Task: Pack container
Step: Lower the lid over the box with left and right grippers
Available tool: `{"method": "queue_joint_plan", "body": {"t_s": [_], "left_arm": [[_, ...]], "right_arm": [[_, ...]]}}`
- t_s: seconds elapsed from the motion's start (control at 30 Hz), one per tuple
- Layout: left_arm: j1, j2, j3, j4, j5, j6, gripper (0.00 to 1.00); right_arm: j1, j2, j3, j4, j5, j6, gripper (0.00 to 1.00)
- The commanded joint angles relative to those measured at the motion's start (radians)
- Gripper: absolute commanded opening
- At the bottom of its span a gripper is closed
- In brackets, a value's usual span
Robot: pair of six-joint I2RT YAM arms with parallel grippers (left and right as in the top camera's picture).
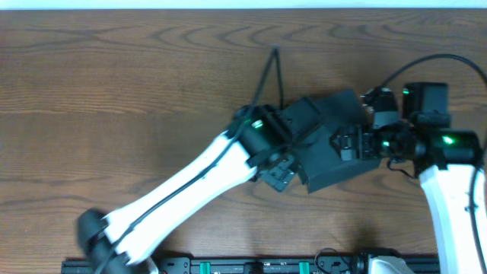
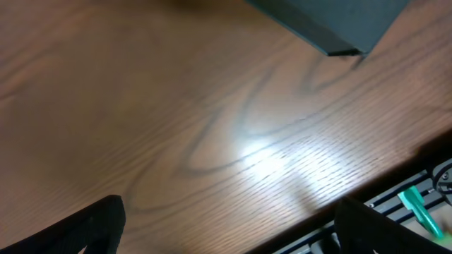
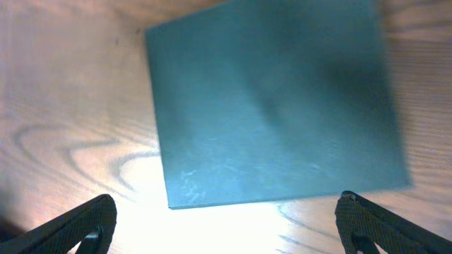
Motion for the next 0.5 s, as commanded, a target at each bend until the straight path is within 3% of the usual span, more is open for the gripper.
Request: {"method": "queue_joint_plan", "body": {"t_s": [0.0,0.23,0.47], "left_arm": [[0.005,-0.101,-0.098,0.006,-0.075,-0.072,0.95],[-0.090,-0.228,-0.428,0.259,0.022,-0.136,0.95],[-0.261,-0.224,-0.503,0.476,0.122,-0.135,0.95]], "right_arm": [[0.044,0.035,0.012,-0.002,0.007,-0.032,0.99],[0.048,0.091,0.012,-0.033,0.102,0.030,0.99],[0.048,0.142,0.008,-0.080,0.121,0.051,0.99]]}}
